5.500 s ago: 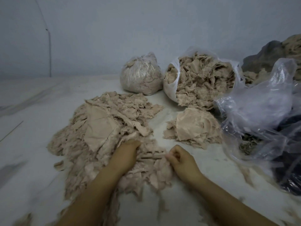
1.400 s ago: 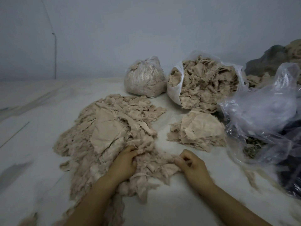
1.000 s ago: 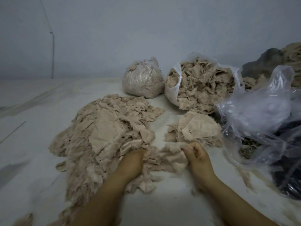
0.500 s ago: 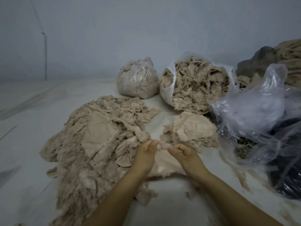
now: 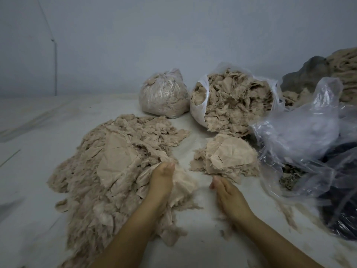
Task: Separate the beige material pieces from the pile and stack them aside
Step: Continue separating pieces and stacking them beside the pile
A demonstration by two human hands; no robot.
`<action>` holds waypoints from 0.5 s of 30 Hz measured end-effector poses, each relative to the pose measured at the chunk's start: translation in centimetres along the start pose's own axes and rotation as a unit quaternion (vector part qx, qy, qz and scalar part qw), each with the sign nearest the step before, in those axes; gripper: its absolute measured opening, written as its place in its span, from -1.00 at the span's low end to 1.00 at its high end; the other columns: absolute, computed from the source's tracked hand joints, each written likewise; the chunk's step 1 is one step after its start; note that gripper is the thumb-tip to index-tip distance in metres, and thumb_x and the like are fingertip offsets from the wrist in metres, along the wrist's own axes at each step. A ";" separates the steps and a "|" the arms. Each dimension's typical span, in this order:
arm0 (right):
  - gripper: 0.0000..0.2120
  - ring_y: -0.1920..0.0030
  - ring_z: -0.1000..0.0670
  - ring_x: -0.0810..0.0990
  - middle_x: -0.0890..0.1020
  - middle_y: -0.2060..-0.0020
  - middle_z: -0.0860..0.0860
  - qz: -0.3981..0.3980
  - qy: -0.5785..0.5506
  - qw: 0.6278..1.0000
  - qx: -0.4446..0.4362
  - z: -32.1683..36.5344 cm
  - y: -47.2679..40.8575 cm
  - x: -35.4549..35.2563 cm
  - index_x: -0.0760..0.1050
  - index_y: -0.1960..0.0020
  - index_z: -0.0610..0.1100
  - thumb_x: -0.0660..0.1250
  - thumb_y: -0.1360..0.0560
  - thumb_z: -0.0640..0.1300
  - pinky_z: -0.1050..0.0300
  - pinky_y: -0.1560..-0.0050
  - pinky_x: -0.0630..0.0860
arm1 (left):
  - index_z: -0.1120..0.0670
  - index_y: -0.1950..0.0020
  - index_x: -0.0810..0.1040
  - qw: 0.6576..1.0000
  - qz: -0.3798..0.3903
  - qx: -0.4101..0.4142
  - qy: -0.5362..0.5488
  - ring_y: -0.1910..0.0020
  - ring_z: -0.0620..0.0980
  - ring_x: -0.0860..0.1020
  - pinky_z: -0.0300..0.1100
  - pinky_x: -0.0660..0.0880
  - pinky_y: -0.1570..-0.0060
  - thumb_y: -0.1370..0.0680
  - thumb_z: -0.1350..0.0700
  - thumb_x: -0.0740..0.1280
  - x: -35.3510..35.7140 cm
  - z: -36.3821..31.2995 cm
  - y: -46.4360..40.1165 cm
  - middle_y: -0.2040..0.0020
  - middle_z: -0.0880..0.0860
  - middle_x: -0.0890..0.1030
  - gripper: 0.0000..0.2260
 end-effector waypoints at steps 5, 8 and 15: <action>-0.42 0.18 0.08 0.68 0.70 0.24 0.02 0.175 -0.167 0.968 0.068 1.5 1.7 4.9 0.62 0.09 -0.05 0.06 -0.45 0.39 0.23 0.19 0.57 | 0.22 0.13 0.48 0.998 0.052 0.028 0.038 0.21 0.09 0.51 0.03 0.46 0.12 -0.64 0.06 0.17 2.6 -1.0 1.3 0.20 0.20 0.53 -0.73; -0.66 0.36 -0.01 0.65 0.65 0.35 -0.06 0.119 -0.344 0.928 0.083 2.3 2.0 5.3 0.52 0.10 -0.28 0.27 -0.53 0.03 0.23 0.37 0.54 | 0.27 0.15 0.46 0.997 0.006 0.047 0.053 0.27 0.06 0.48 -0.02 0.46 0.20 -0.64 0.08 0.17 2.3 -0.5 1.3 0.26 0.17 0.51 -0.70; -0.58 0.54 0.03 0.40 0.41 0.53 -0.04 0.020 -0.272 0.954 0.123 0.5 2.0 3.6 0.41 0.23 -0.21 0.11 -0.62 0.08 0.19 0.51 0.40 | 0.14 0.20 0.42 0.987 -0.118 0.032 0.101 0.21 0.06 0.42 -0.06 0.37 0.16 -0.64 0.06 0.14 -0.9 0.6 0.5 0.27 0.11 0.45 -0.73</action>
Point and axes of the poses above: each hand's wrist, its own y-axis away from the middle knuckle, its own x-axis out of the palm, z = x × y, the point moved 9 cm from there along -y, towards the middle knuckle
